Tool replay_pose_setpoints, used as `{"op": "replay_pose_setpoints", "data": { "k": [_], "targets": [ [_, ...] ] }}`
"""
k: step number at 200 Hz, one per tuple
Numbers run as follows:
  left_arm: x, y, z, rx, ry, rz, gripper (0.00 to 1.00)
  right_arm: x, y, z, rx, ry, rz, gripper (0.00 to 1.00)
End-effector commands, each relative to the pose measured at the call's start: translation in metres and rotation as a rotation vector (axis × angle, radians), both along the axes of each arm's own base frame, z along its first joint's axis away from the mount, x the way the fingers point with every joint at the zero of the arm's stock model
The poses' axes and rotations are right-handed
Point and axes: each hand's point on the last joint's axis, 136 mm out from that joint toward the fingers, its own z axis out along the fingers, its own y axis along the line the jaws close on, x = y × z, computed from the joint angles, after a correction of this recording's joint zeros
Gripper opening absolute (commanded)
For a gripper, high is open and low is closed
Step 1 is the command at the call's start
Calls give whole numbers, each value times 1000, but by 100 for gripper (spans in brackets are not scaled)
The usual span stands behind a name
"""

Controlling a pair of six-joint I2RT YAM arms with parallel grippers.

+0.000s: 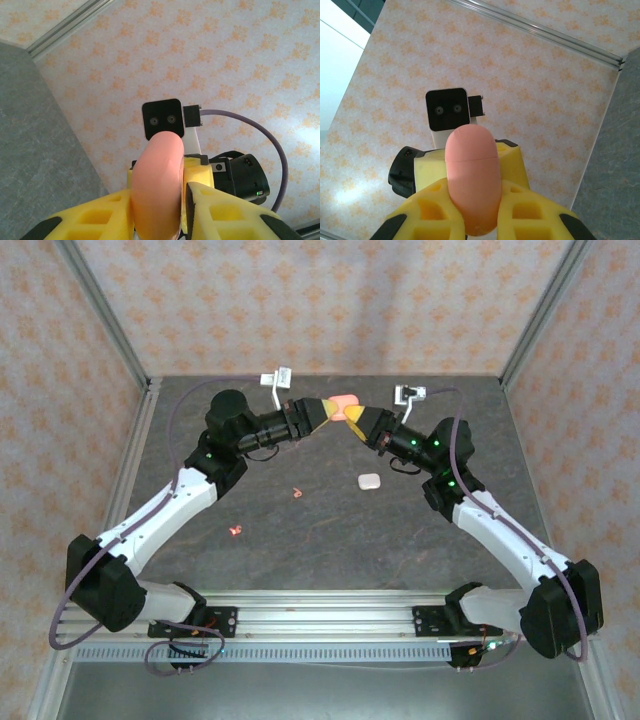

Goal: Insert wireless bluetooth earbuds into charging case

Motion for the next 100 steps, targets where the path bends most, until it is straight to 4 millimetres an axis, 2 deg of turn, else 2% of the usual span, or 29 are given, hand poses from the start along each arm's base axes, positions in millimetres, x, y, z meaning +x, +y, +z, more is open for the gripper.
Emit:
{"op": "replay_pose_setpoints", "data": {
  "k": [1,28,46,60,100],
  "targets": [
    [-13,-8,14,-22,-63,-61,34,-8,-1,26,22,-89,6,0],
    [-14,-11,12,-10,-62,-71,36,-8,-2,26,22,-89,5,0],
    [-14,-12,12,-9,-62,-74,29,-8,-2,27,24,-92,6,0],
    [-14,-13,12,-8,-61,-78,27,-8,-1,27,23,-95,6,0],
    [-13,-16,9,2,-43,-92,30,-6,0,23,17,-88,12,0]
  ]
}}
